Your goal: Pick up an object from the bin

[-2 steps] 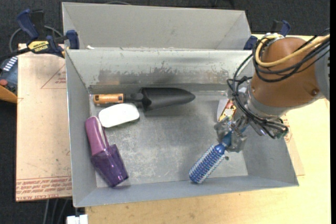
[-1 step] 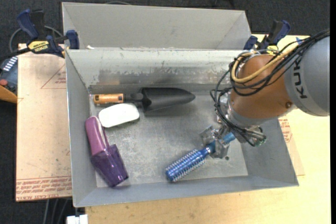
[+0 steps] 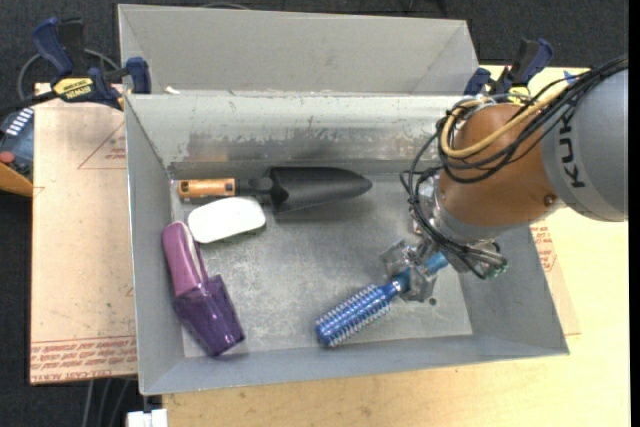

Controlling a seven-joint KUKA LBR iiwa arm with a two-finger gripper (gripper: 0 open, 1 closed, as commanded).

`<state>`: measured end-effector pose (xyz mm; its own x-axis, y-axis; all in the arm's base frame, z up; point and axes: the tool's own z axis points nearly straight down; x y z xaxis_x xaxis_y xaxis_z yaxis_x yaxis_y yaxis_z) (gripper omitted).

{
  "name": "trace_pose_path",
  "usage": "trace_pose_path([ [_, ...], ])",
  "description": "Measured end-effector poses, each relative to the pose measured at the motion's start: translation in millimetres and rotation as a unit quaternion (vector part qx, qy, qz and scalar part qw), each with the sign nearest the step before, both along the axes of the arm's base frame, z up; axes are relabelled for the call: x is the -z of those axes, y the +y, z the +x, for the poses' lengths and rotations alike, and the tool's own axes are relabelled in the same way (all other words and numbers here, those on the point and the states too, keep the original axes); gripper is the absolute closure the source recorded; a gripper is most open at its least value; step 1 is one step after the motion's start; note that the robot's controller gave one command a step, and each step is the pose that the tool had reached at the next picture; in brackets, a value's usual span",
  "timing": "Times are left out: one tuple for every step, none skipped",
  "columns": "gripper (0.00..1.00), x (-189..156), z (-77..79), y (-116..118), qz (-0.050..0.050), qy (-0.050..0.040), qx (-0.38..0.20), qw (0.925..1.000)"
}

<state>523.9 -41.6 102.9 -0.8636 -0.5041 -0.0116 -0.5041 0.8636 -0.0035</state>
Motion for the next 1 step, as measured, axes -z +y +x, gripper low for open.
trace_pose_path([
  [1.0,-74.2,7.0,9.2,0.001,-0.0038,-0.002,1.0],
])
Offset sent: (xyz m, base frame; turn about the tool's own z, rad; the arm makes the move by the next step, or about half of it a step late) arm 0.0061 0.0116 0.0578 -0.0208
